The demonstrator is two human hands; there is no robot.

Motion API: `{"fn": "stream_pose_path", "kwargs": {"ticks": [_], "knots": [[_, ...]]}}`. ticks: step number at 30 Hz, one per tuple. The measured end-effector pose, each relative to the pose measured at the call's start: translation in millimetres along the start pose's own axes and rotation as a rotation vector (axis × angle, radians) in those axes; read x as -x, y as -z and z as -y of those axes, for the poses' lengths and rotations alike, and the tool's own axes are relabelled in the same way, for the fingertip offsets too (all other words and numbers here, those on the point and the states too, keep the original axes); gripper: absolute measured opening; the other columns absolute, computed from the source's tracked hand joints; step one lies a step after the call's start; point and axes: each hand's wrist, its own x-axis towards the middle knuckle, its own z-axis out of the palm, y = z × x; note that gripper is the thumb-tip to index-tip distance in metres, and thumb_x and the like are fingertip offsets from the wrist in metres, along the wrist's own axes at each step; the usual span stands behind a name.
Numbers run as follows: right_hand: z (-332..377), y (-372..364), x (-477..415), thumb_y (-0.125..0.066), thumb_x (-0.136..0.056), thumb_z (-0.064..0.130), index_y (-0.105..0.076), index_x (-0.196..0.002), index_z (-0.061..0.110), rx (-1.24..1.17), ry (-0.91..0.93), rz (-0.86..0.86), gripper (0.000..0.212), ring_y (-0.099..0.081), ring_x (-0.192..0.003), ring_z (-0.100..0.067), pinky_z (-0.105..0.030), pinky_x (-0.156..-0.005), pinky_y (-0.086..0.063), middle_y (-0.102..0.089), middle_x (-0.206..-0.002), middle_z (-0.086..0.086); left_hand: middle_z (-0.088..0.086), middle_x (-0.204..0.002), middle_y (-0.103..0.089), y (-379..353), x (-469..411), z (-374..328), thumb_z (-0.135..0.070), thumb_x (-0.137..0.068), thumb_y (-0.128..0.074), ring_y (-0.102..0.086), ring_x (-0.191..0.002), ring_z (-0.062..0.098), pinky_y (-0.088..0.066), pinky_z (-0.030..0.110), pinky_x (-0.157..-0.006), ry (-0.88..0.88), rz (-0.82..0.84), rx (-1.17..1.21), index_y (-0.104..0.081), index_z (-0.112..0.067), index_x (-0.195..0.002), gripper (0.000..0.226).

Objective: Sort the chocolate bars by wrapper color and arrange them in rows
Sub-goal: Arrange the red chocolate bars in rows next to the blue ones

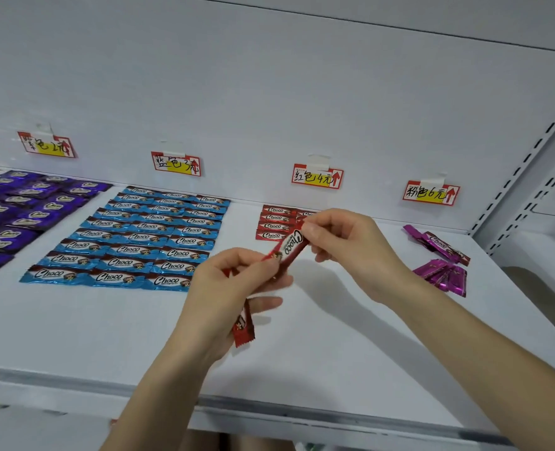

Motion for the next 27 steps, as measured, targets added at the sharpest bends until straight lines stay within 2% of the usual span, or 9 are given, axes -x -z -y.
{"fn": "stream_pose_path", "kwargs": {"ticks": [2,5,8,11,14,16,19,23,27], "knots": [[0.9,0.6,-3.7,-0.059,-0.088,0.009,-0.065,-0.081,0.016,0.022,0.006,0.003,0.012,-0.054,-0.06,-0.002,-0.016,-0.058,-0.047,-0.062,-0.069,0.004,0.009,-0.074,-0.073,0.7,1.7,-1.1,-0.018,-0.075,-0.068,-0.07,-0.063,0.014,-0.051,0.02,-0.045,0.031,0.092,-0.129,-0.066,-0.002,-0.083,0.018],[8.2,4.6,-5.9,-0.059,-0.087,0.007,-0.066,-0.082,0.019,0.14,0.079,0.159,0.014,-0.056,-0.06,0.0,-0.017,-0.06,-0.048,-0.065,-0.069,0.011,0.001,-0.063,-0.066,4.2,1.1,-6.5,-0.04,-0.061,-0.066,-0.053,-0.047,0.006,-0.038,0.015,-0.038,0.022,0.073,-0.211,-0.071,-0.008,-0.084,0.039],[12.2,0.2,-4.3,-0.06,-0.085,0.004,-0.067,-0.082,0.018,0.175,0.12,0.278,0.015,-0.057,-0.061,0.002,-0.015,-0.06,-0.047,-0.065,-0.066,0.015,0.003,-0.058,-0.055,4.6,-1.7,-9.3,-0.023,-0.075,-0.069,-0.04,-0.044,0.006,-0.031,0.015,-0.037,0.021,0.094,-0.211,-0.069,-0.005,-0.083,0.019],[10.9,-8.9,-0.3,-0.064,-0.084,0.008,-0.064,-0.08,0.024,0.147,0.2,0.12,0.017,-0.059,-0.067,0.002,-0.012,-0.063,-0.046,-0.064,-0.07,0.016,0.005,-0.055,-0.049,-0.7,-3.9,-5.0,-0.005,-0.082,-0.066,-0.039,-0.041,0.007,-0.03,0.015,-0.035,-0.001,0.011,-0.144,-0.064,-0.007,-0.073,0.01],[4.8,-11.7,9.9,-0.071,-0.079,0.024,-0.063,-0.074,0.026,0.415,0.38,-0.035,0.01,-0.056,-0.075,0.002,-0.009,-0.066,-0.04,-0.062,-0.072,0.017,0.006,-0.059,-0.056,-3.2,-7.2,-0.5,-0.007,-0.083,-0.066,-0.041,-0.038,0.006,-0.032,0.015,-0.034,0.019,-0.114,-0.056,-0.06,-0.008,-0.08,0.006],[-2.0,-13.9,15.8,-0.068,-0.075,0.034,-0.065,-0.08,0.019,0.622,0.456,0.03,0.016,-0.053,-0.081,-0.005,-0.017,-0.069,-0.042,-0.061,-0.08,0.01,0.004,-0.058,-0.057,-3.3,-9.1,1.2,-0.007,-0.083,-0.066,-0.042,-0.038,0.006,-0.032,0.015,-0.034,0.035,-0.141,-0.012,-0.058,-0.008,-0.08,0.008],[-14.9,-12.9,12.2,-0.066,-0.076,0.025,-0.067,-0.084,0.011,0.667,0.526,0.089,0.016,-0.052,-0.081,-0.01,-0.026,-0.072,-0.042,-0.063,-0.083,0.002,0.005,-0.066,-0.061,-3.4,-10.2,3.9,-0.012,-0.083,-0.067,-0.042,-0.04,0.006,-0.033,0.015,-0.034,0.068,-0.134,0.009,-0.06,-0.007,-0.084,0.009],[-33.6,-2.2,-11.2,-0.069,-0.08,0.012,-0.07,-0.087,0.008,0.671,0.421,0.103,0.009,-0.055,-0.081,-0.007,-0.027,-0.078,-0.044,-0.067,-0.088,-0.001,0.003,-0.07,-0.056,2.5,-15.1,6.2,-0.023,-0.089,-0.061,-0.04,-0.047,0.008,-0.034,0.016,-0.037,0.144,-0.213,0.086,-0.058,-0.009,-0.092,0.014],[-59.4,5.5,-37.3,-0.064,-0.085,0.016,-0.072,-0.088,0.01,0.766,0.25,0.199,0.01,-0.058,-0.085,-0.015,-0.038,-0.082,-0.046,-0.068,-0.09,0.0,0.005,-0.072,-0.061,9.8,-16.1,2.2,-0.007,-0.088,-0.054,-0.047,-0.049,0.008,-0.041,0.016,-0.041,0.175,-0.265,0.296,-0.056,-0.006,-0.099,0.012]]}}
